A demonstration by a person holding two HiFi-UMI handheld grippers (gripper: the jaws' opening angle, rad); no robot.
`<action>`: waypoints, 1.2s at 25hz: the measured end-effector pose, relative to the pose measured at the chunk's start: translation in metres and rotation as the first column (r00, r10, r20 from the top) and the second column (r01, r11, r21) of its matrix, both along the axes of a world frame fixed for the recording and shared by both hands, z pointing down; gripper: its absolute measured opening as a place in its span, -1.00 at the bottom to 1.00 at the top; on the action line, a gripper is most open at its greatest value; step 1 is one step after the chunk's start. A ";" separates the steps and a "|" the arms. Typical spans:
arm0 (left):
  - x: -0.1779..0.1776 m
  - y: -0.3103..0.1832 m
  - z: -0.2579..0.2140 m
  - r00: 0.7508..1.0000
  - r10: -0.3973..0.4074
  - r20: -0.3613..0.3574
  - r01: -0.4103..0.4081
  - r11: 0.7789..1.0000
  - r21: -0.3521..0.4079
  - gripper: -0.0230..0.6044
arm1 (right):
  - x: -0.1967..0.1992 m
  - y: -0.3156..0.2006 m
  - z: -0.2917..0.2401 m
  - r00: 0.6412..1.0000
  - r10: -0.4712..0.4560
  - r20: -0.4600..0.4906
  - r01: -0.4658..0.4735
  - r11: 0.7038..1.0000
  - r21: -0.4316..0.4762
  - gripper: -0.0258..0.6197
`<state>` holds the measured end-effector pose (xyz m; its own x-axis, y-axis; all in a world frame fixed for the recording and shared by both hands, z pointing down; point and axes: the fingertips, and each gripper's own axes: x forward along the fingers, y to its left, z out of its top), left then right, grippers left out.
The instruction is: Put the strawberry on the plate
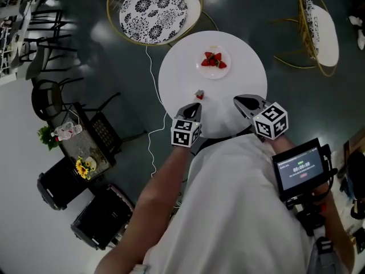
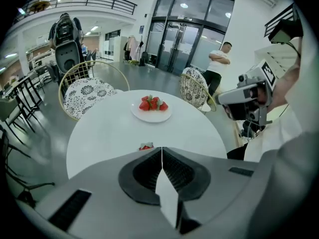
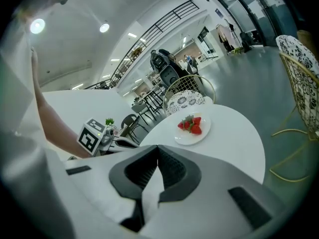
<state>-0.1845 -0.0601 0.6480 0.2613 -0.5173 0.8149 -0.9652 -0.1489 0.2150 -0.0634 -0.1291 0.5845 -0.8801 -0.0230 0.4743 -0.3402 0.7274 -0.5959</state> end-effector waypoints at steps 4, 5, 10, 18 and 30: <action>-0.009 -0.005 0.017 0.999 0.002 0.033 -0.001 0.999 -0.045 -0.90 | -0.006 -0.004 0.018 1.000 -0.014 -0.002 0.013 0.999 -0.032 -0.90; -0.011 -0.004 0.019 0.999 0.006 0.042 -0.004 0.999 -0.050 -0.90 | -0.007 -0.002 0.019 1.000 -0.015 -0.003 0.014 0.999 -0.037 -0.90; -0.015 -0.001 0.029 0.993 0.075 0.091 -0.069 0.995 -0.067 -0.89 | -0.010 0.003 0.026 1.000 -0.005 -0.003 0.005 0.999 -0.052 -0.90; -0.017 -0.005 0.042 0.992 0.099 0.083 -0.089 0.989 -0.118 -0.65 | -0.008 0.007 0.031 1.000 0.020 -0.005 -0.021 0.998 -0.061 -0.90; -0.019 -0.025 0.061 0.988 0.100 0.119 -0.079 0.982 -0.172 -0.40 | 0.003 0.009 0.040 0.998 0.067 -0.023 -0.068 0.995 -0.078 -0.90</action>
